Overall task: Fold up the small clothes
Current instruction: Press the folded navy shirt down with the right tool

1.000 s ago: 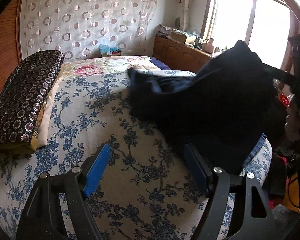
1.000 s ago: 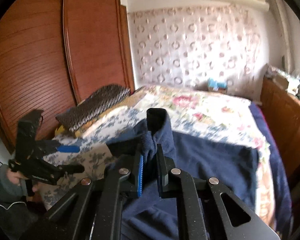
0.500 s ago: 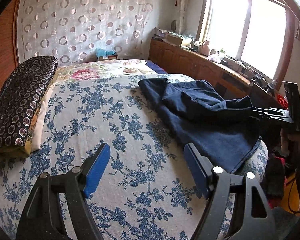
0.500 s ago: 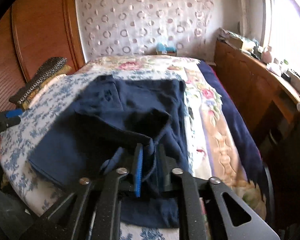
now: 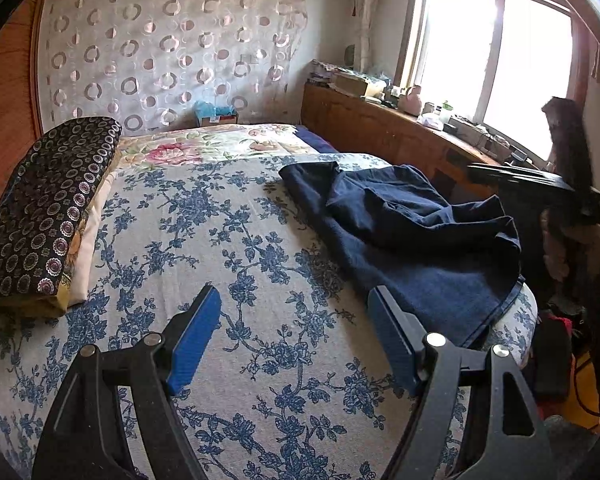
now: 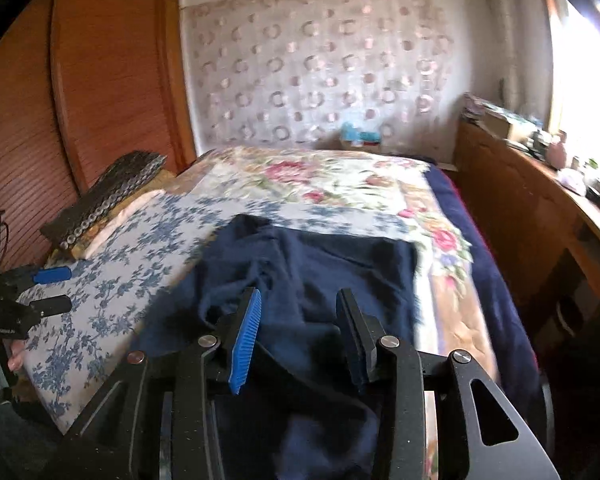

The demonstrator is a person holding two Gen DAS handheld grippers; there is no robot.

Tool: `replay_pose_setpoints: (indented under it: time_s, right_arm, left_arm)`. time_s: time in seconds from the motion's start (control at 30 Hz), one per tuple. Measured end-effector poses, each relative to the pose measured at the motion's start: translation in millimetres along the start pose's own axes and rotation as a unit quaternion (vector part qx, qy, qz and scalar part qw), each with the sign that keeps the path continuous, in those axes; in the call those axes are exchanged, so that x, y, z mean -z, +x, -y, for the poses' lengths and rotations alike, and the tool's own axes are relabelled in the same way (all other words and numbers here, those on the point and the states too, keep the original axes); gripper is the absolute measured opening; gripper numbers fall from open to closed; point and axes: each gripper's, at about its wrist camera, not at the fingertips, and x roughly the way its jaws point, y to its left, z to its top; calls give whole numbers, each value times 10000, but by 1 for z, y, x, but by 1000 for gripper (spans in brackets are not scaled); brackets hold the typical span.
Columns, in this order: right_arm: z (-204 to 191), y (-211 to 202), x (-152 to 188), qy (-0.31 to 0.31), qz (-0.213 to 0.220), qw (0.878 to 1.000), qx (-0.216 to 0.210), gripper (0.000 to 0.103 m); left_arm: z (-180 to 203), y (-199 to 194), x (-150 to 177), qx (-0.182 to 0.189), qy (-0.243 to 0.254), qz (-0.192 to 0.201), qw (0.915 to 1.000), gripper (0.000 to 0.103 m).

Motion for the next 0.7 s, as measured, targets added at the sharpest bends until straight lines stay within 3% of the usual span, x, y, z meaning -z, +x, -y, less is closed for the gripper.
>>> replay_pose_setpoints:
  time_s: [0.2, 0.47, 0.7]
  right_arm:
    - [-8, 63, -23, -108, -492, 9979, -405, 40]
    - [-14, 113, -47, -264, -1173, 9906, -645, 40]
    - [-8, 139, -50, -193, -1632, 9848, -559, 40]
  left_arm:
    - [-1, 1, 3, -16, -6, -31, 10000, 77]
    - [1, 3, 6, 8, -4, -54, 10000, 77]
    - [2, 5, 8, 29, -3, -90, 10000, 77]
